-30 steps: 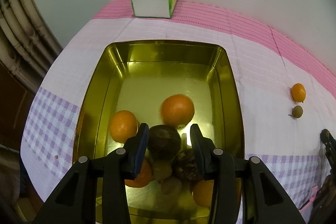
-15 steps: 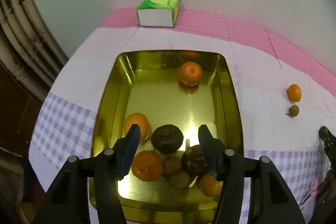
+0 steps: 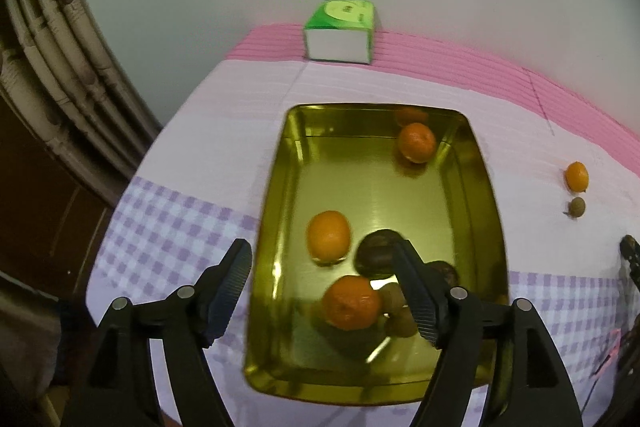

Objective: Organize fruits
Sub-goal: 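Carry the held mangosteen over the tray and open the right gripper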

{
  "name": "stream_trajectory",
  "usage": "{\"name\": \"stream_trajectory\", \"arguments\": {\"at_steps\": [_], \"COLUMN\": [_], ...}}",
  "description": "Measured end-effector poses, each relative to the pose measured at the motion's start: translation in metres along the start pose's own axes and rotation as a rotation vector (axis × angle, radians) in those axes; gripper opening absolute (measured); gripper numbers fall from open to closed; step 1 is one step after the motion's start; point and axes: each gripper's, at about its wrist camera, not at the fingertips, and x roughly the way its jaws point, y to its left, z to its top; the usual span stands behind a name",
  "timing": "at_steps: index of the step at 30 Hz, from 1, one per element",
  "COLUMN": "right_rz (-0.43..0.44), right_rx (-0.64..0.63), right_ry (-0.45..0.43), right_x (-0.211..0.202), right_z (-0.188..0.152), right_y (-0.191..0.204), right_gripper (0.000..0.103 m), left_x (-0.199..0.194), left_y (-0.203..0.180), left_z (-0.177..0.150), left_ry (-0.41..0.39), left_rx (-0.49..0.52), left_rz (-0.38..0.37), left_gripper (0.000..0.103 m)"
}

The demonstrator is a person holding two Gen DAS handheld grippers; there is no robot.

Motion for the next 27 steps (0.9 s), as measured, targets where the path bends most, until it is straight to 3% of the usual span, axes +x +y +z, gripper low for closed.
{"name": "stream_trajectory", "arguments": {"at_steps": [12, 20, 27], "right_rz": [-0.035, 0.050, 0.197], "right_rx": [-0.021, -0.089, -0.169], "right_ry": [0.001, -0.029, -0.046], "right_x": [-0.011, -0.032, -0.054], "right_z": [0.004, 0.019, 0.027], "right_y": [0.003, 0.039, 0.097], "right_gripper": [0.036, 0.036, 0.036], "left_x": [-0.004, -0.004, -0.007], "left_y": [0.029, 0.032, 0.042], "left_z": [-0.012, -0.014, -0.013], "left_ry": [-0.016, -0.032, -0.046], "left_rx": [-0.018, -0.034, -0.072], "left_rz": [0.041, 0.035, 0.044], "left_gripper": [0.075, 0.076, 0.081]}}
